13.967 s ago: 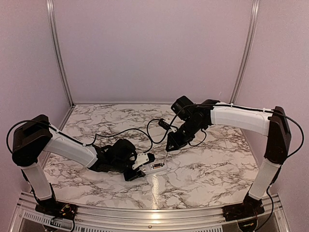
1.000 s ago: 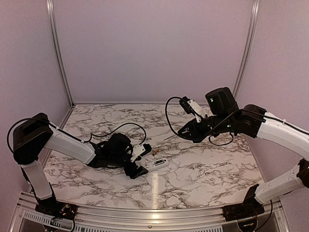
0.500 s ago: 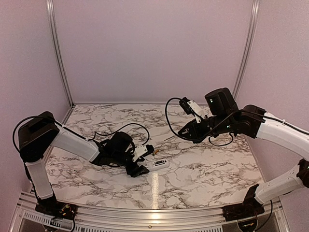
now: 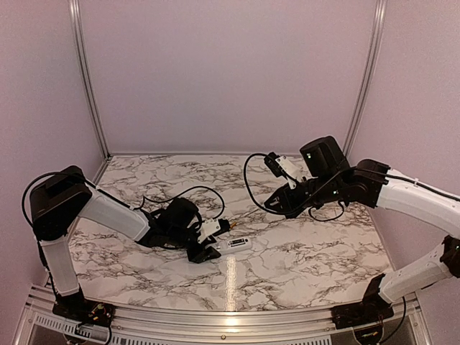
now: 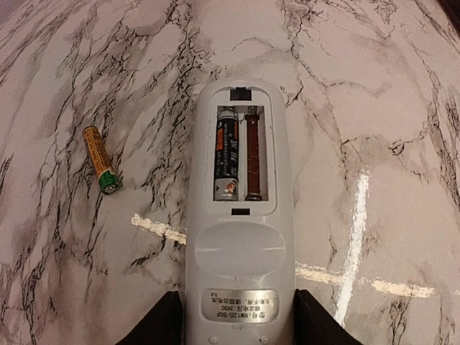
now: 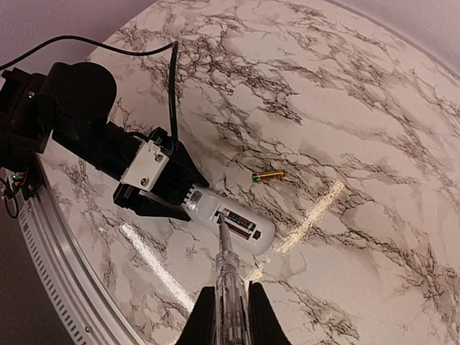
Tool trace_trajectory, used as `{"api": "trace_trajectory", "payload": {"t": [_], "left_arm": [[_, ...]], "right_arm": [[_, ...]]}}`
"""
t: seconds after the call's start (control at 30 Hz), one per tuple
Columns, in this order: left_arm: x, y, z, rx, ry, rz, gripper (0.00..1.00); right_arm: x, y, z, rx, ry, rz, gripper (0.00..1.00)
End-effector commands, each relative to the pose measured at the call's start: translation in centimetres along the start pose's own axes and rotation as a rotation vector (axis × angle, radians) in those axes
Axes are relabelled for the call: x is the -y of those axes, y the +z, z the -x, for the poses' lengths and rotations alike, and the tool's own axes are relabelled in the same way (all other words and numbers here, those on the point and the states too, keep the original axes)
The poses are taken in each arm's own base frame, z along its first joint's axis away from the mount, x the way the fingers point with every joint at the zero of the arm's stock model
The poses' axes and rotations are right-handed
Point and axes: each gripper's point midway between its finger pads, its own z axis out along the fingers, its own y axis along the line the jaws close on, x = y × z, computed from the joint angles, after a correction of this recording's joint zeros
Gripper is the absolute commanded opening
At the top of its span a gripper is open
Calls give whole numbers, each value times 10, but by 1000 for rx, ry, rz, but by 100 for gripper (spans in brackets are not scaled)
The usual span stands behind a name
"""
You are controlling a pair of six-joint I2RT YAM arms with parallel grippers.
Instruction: Unload the batteries from the remote control
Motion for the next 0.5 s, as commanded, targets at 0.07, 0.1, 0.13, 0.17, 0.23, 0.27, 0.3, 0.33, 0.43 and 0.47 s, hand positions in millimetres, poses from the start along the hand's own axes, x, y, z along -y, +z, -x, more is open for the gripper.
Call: {"api": "trace_trajectory", "payload": {"t": [0.07,0.1,0.13,0.17,0.23,0.27,0.3,0.33,0.43,0.47], "left_arm": [[2,-1,-10,-34,-4,-6,53],[3,-2,-9,-32,-7,-9,52],[4,-3,-8,-35,-11,-16,50],[5,-4,-7,-36,-18,-21,49],[7,-6,-4,-31,-34,-34,48],[9,-7,-3,-27,-42,-44,47],[10,-8,-2,-24,-54,-51,47],[12,-9,-1,-22,-63,-61,47],[13,-12,1,-19,-92,-67,46],[14,-12,2,-18,-97,-67,46]], "right_arm": [[1,12,-12,-33,0,-3,0],[2,14,-14,-37,2,-4,0],[3,16,-16,-44,5,-6,0],[3,17,-18,-51,6,-6,0],[4,20,-21,-64,7,-6,0],[4,23,-23,-71,6,-7,0],[5,24,-24,-77,6,-6,0],[4,27,-26,-84,6,-3,0],[3,34,-29,-106,8,10,0],[3,35,-30,-110,9,14,0]]}}
